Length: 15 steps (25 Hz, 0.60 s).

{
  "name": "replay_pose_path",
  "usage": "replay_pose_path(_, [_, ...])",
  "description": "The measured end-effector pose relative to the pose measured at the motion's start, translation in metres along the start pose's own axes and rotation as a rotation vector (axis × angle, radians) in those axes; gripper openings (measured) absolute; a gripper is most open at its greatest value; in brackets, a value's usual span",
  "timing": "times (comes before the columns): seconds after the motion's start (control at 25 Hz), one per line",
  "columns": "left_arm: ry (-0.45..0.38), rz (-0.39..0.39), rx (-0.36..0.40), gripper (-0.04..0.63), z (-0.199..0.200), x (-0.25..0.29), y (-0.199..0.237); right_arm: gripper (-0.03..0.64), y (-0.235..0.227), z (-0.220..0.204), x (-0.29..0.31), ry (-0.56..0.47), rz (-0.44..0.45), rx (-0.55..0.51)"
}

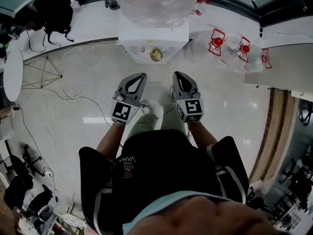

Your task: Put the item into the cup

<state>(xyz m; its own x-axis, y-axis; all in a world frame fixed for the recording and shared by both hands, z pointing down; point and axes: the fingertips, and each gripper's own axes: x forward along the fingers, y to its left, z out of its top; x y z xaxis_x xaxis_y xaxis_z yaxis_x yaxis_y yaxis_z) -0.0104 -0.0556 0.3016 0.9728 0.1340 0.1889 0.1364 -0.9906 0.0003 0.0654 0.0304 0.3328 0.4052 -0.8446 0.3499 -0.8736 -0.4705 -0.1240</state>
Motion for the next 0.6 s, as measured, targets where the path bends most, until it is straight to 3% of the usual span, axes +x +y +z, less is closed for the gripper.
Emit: replay_pose_path(0.6, [-0.048, 0.084, 0.019, 0.02, 0.071, -0.041, -0.021, 0.048, 0.001, 0.068, -0.057, -0.061, 0.017, -0.006])
